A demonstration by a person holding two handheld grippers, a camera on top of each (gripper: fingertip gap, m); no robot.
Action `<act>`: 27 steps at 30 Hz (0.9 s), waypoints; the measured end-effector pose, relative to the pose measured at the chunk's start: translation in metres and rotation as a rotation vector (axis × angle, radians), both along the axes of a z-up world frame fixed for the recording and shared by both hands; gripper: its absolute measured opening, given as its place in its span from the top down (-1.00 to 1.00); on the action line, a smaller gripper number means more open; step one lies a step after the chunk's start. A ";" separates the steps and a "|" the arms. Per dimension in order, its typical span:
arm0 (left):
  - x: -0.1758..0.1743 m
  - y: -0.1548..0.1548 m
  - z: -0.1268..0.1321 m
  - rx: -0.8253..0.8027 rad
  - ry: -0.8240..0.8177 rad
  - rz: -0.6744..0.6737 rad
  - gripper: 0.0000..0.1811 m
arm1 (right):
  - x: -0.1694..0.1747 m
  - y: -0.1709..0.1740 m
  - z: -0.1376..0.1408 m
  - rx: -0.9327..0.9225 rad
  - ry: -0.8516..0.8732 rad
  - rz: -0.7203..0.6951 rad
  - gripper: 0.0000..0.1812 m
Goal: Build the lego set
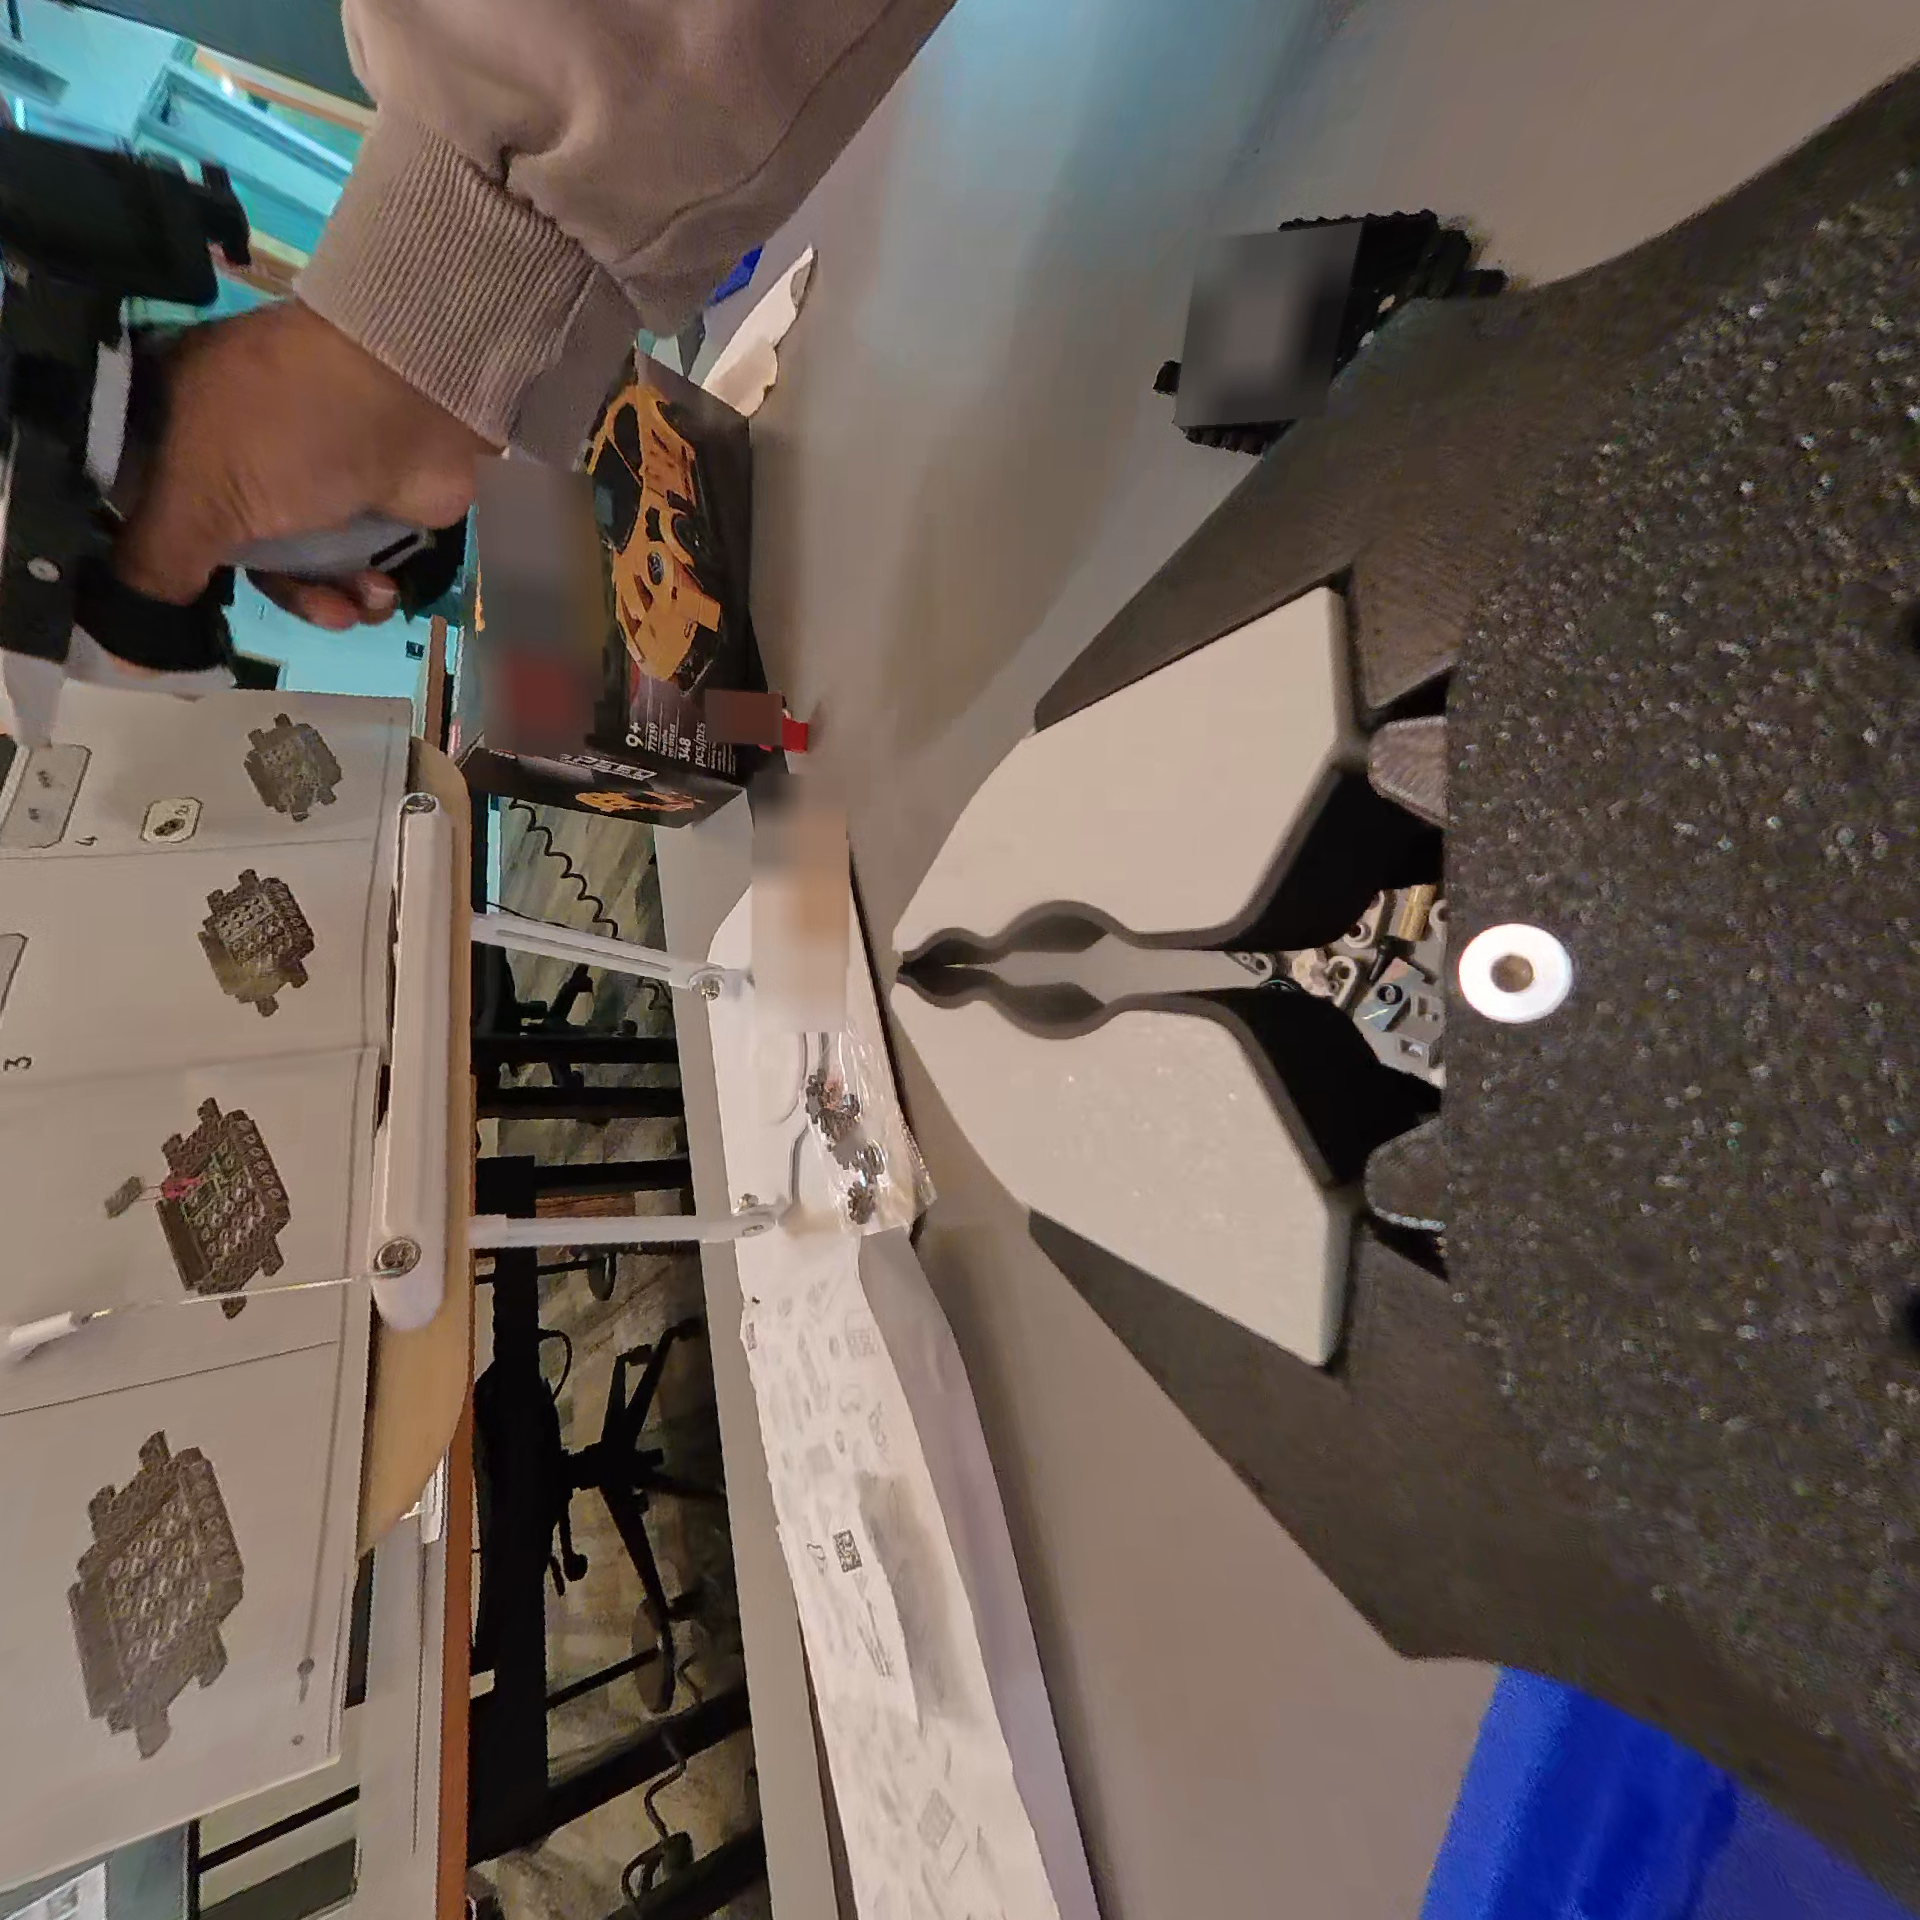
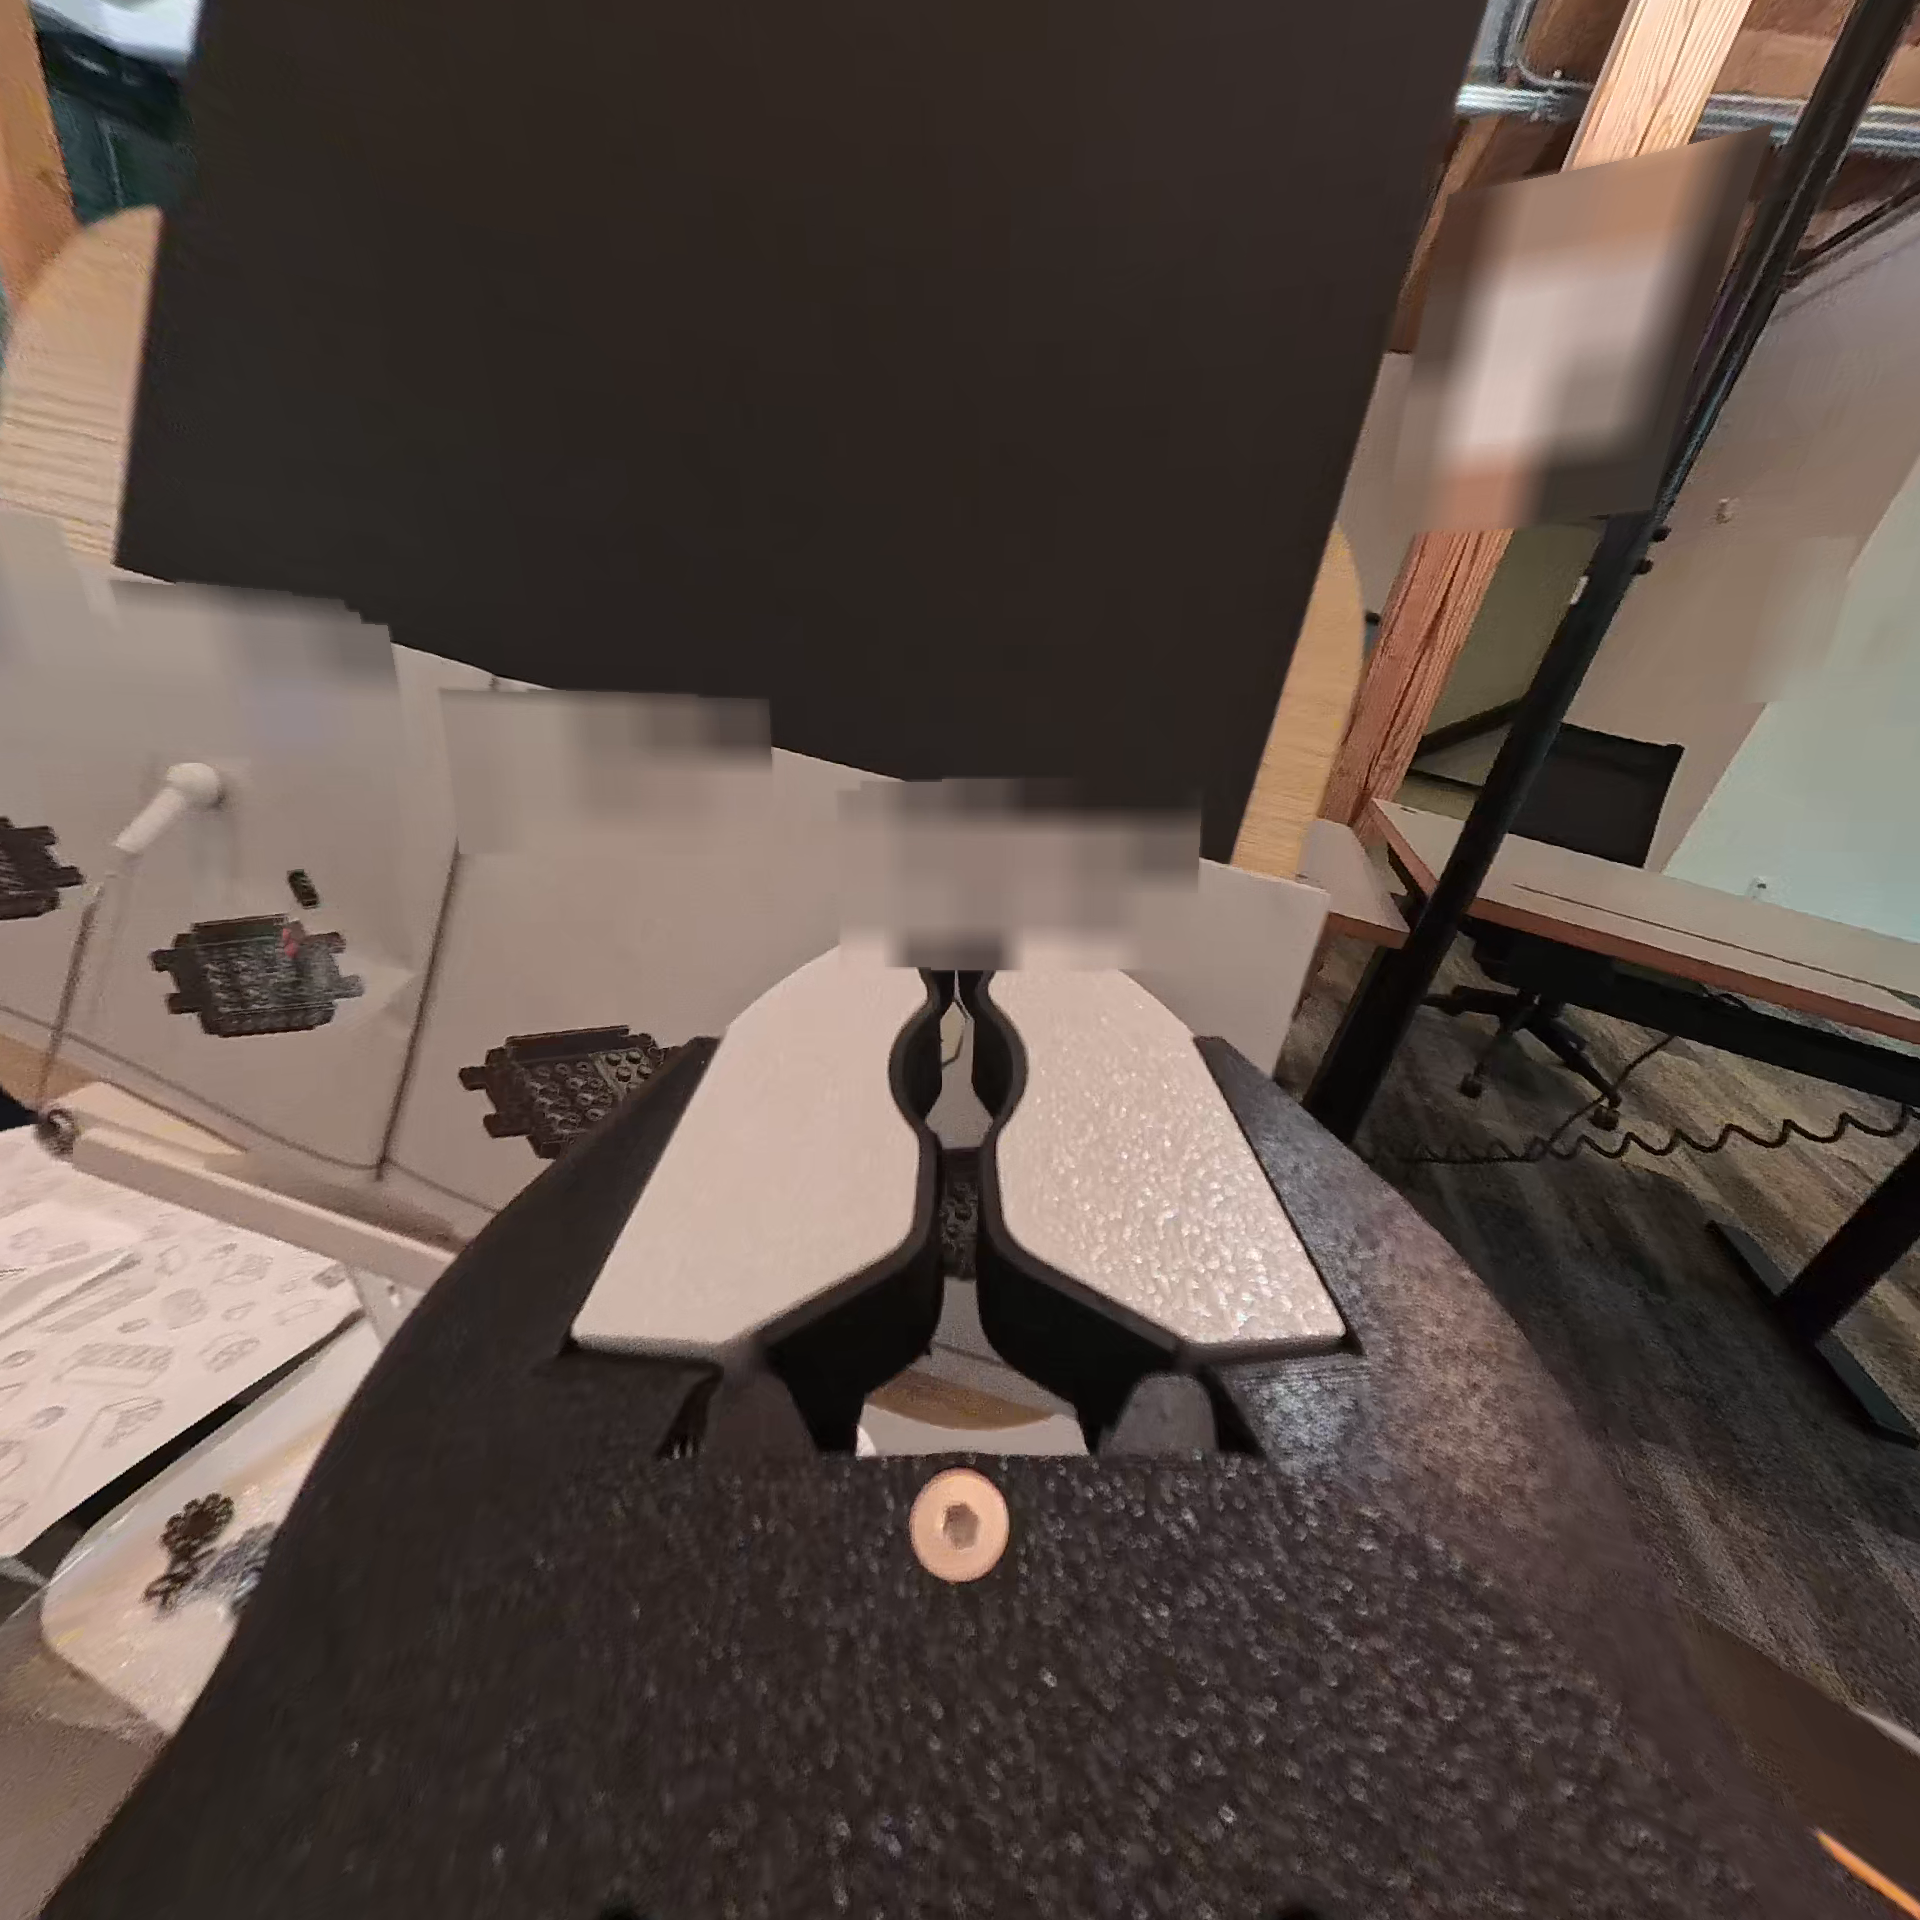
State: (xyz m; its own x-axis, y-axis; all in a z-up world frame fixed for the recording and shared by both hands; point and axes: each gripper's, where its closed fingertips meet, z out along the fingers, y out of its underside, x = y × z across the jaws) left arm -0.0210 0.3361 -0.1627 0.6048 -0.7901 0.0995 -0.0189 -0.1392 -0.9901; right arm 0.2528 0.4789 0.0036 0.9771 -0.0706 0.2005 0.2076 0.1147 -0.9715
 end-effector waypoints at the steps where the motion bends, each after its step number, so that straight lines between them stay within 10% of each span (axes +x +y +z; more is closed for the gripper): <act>1: 0.000 0.000 0.000 0.002 0.002 -0.004 1.00 | 0.000 0.005 -0.002 -0.004 0.001 -0.001 1.00; 27: 0.006 -0.001 -0.013 0.010 0.073 -0.028 1.00 | -0.003 0.019 -0.002 0.053 0.003 0.030 1.00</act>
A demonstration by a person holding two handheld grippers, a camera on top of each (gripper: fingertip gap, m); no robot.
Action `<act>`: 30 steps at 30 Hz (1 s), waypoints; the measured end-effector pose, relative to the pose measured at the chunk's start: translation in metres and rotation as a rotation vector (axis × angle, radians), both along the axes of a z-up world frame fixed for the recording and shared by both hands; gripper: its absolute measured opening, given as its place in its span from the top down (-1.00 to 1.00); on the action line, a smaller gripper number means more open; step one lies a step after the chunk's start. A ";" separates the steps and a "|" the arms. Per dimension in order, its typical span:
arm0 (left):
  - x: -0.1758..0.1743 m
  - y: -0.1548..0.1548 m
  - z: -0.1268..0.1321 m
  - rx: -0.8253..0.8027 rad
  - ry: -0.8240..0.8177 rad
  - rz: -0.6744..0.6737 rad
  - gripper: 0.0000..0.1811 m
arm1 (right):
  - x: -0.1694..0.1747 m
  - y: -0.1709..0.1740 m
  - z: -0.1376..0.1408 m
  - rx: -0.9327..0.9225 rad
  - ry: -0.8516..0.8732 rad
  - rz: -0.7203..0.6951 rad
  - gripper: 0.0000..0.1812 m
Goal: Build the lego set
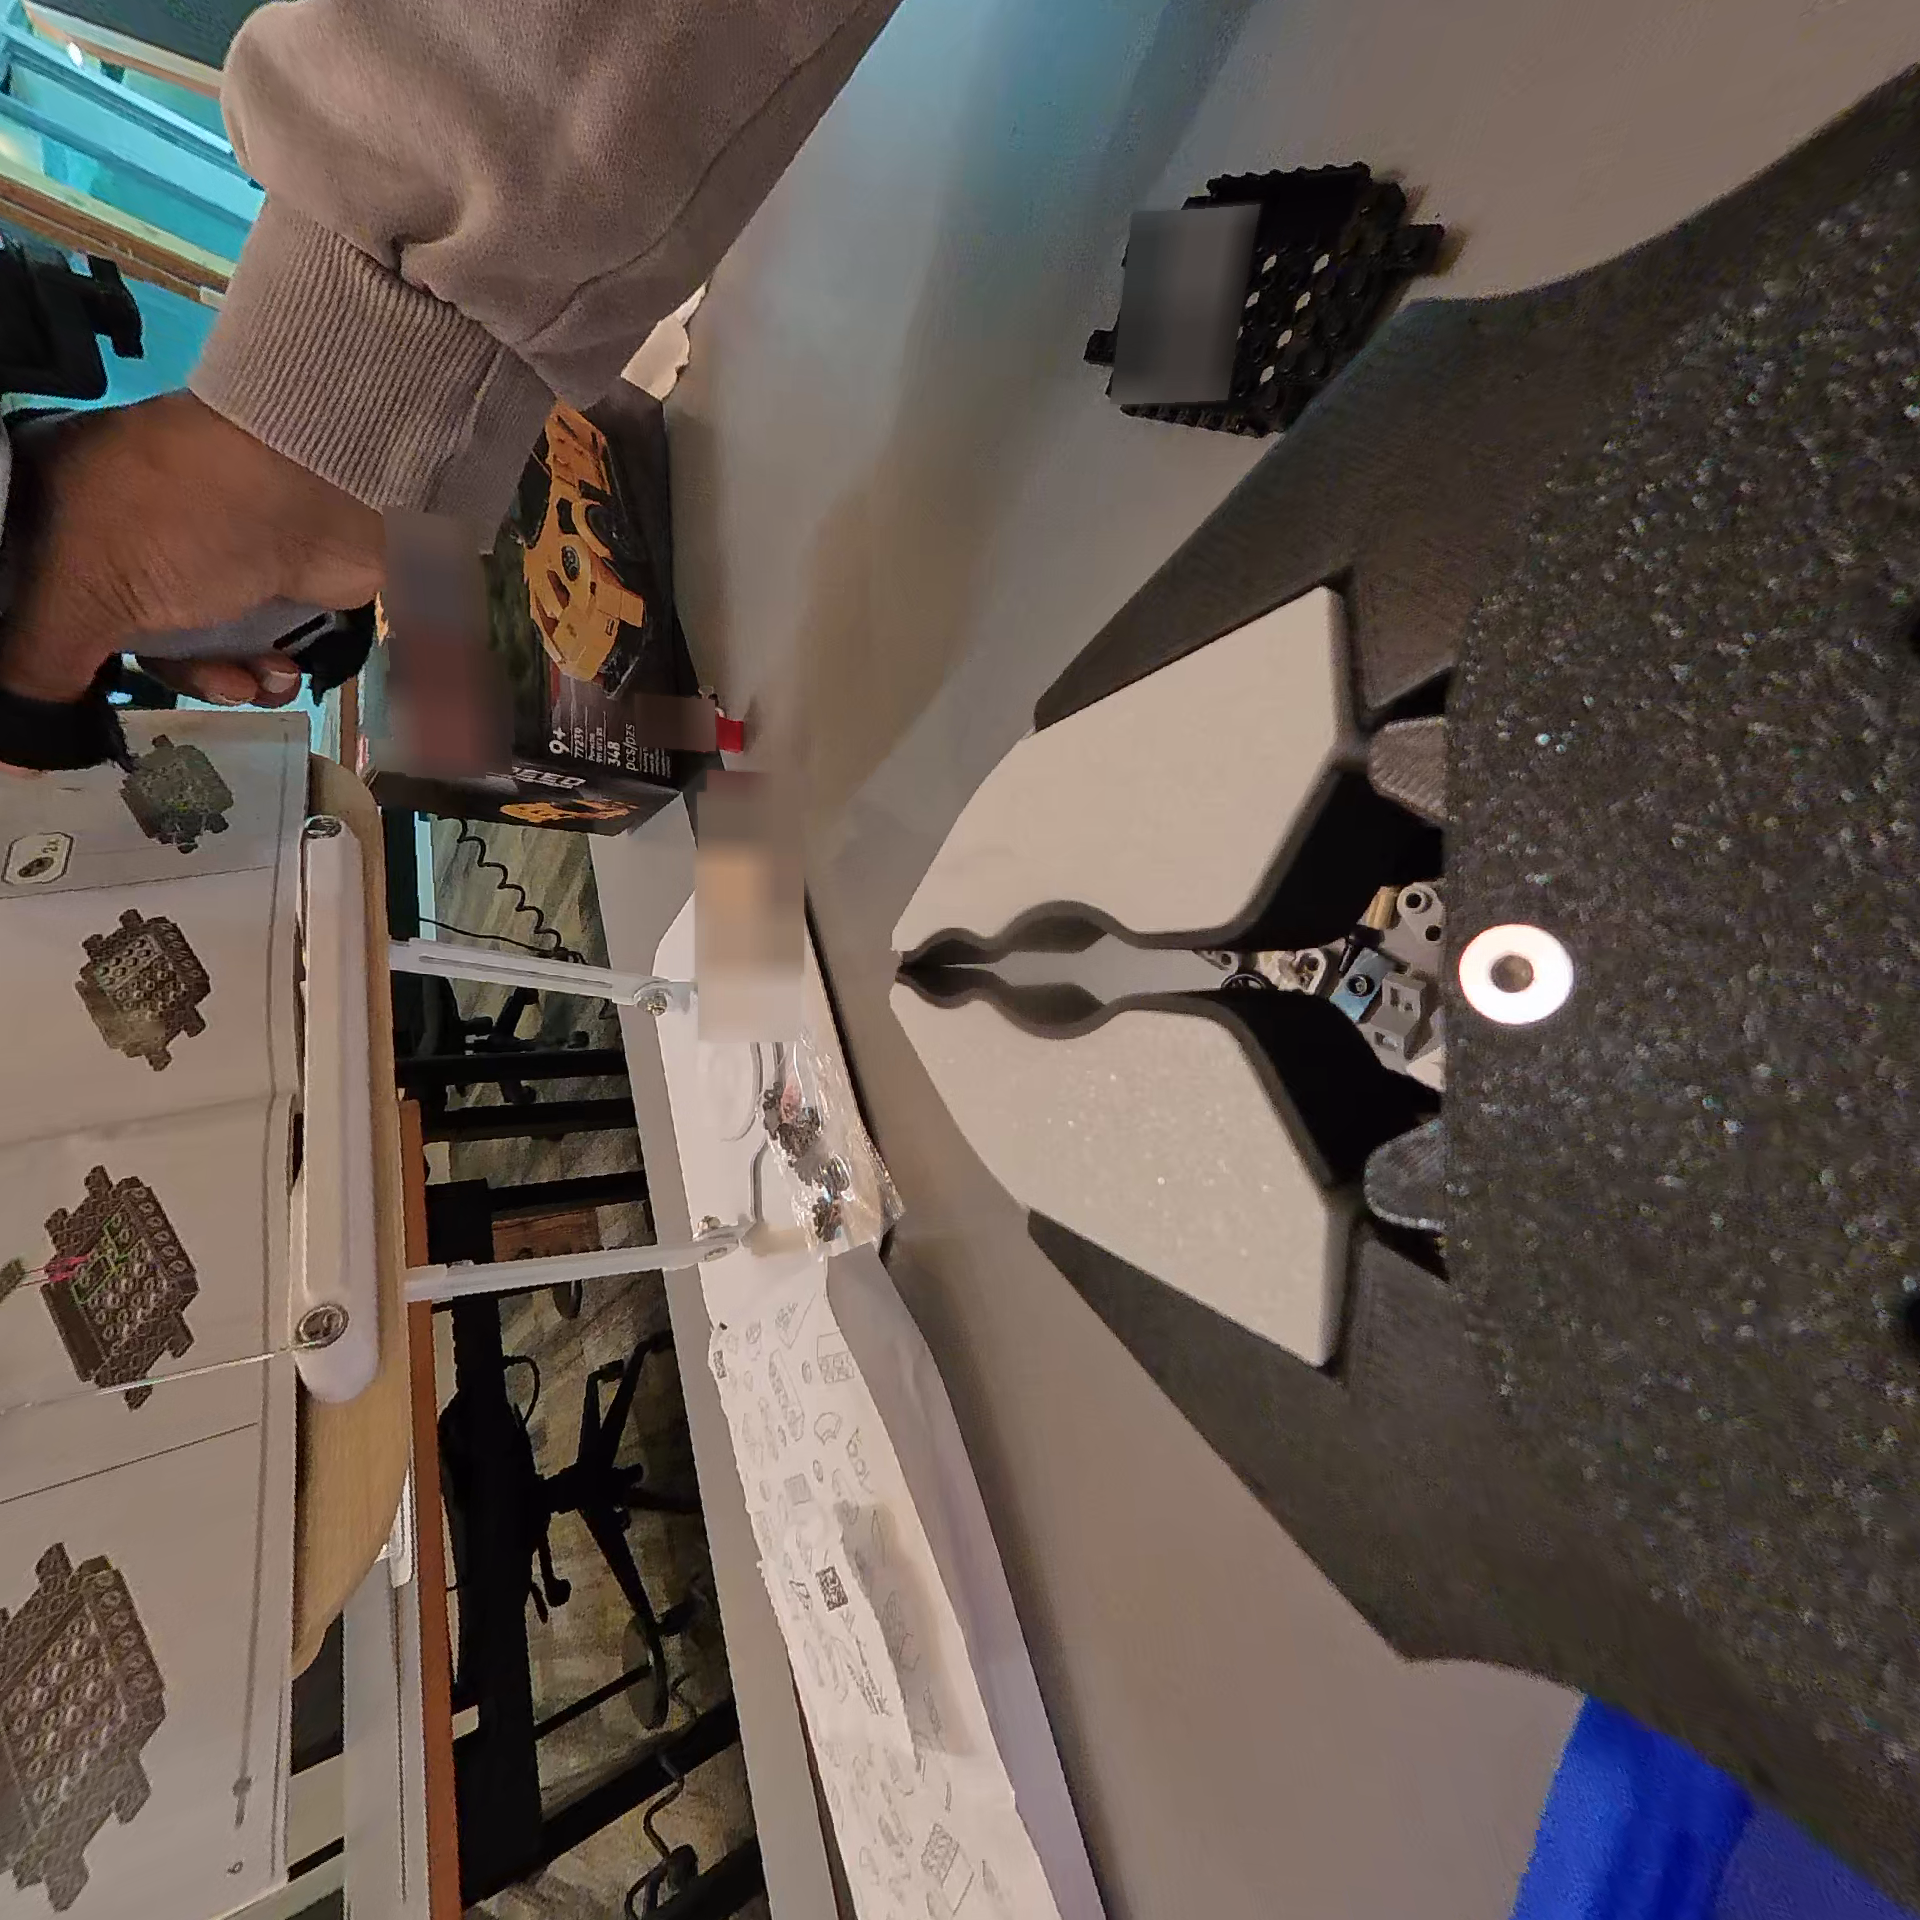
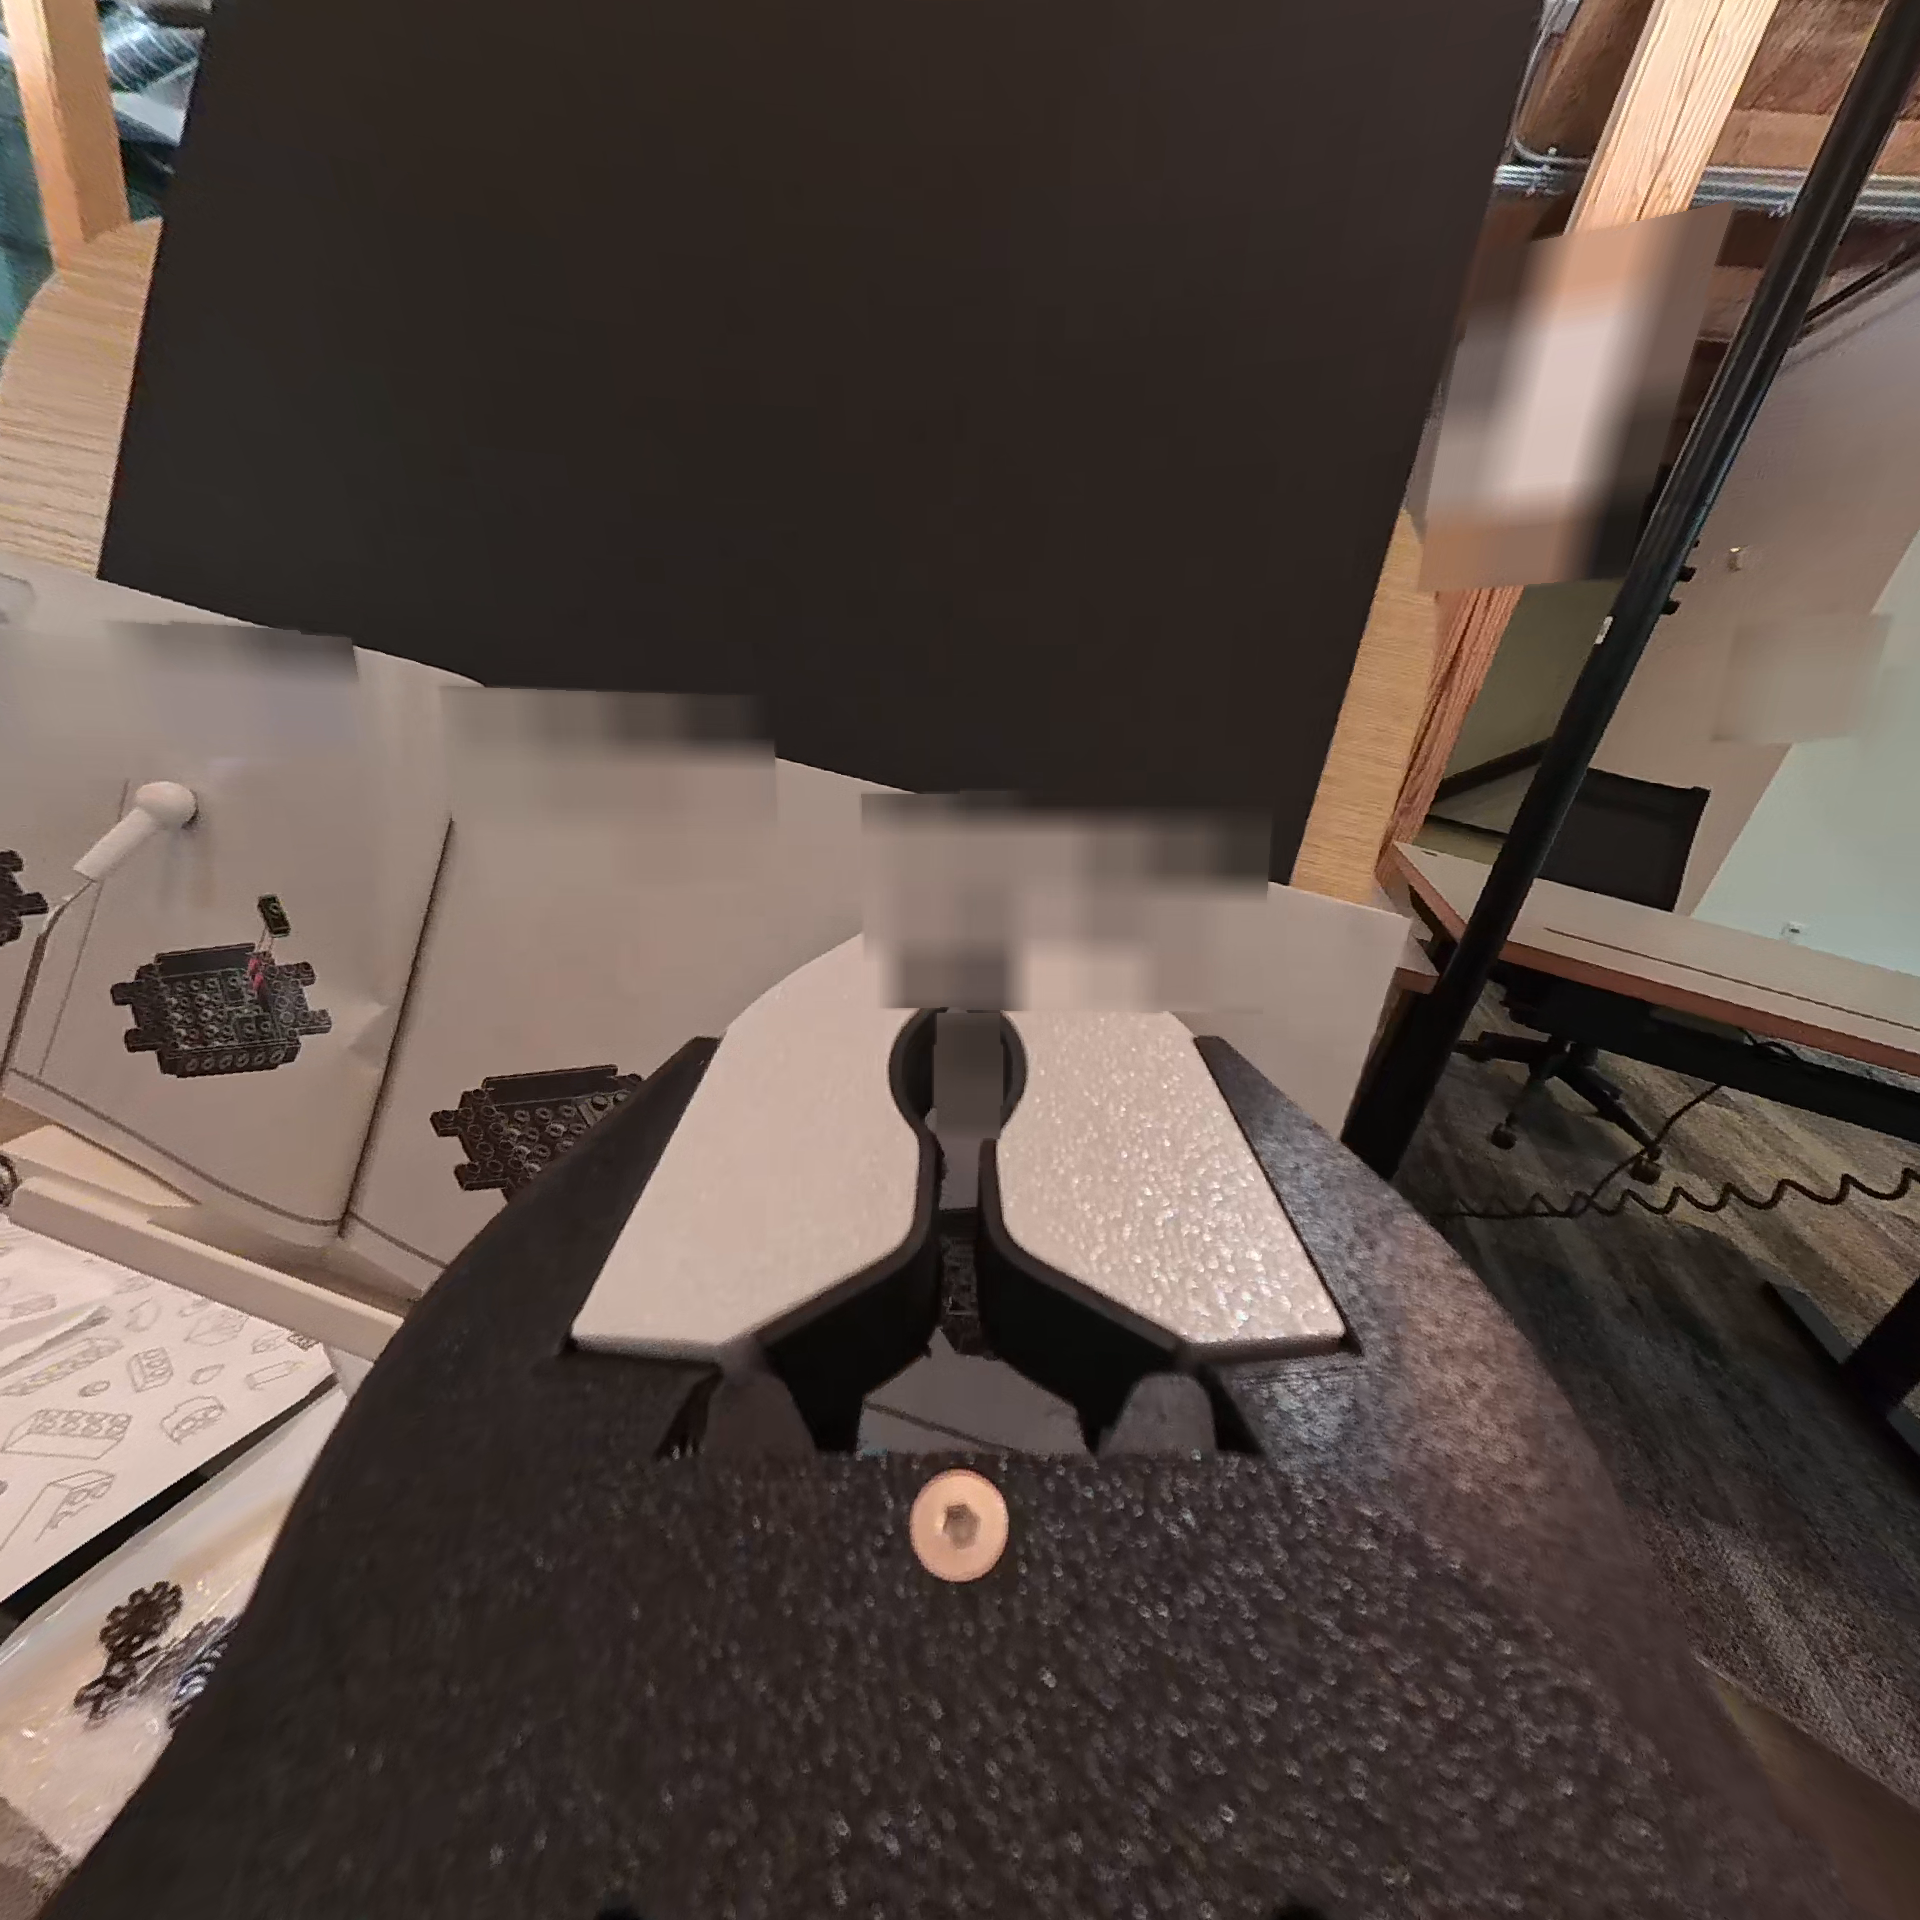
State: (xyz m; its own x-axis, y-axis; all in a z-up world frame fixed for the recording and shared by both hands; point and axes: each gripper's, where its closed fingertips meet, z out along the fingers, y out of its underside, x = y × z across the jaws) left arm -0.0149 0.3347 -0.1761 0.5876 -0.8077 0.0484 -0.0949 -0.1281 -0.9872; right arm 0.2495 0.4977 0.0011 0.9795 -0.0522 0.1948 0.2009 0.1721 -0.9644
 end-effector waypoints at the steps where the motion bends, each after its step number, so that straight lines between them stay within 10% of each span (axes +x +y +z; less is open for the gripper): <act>1: 0.000 0.000 -0.001 -0.004 0.002 -0.002 1.00 | 0.000 -0.001 0.000 0.005 -0.003 0.001 1.00; 30: 0.007 -0.008 0.005 0.053 0.015 -0.050 1.00 | 0.022 -0.011 0.004 -0.016 -0.005 -0.051 0.99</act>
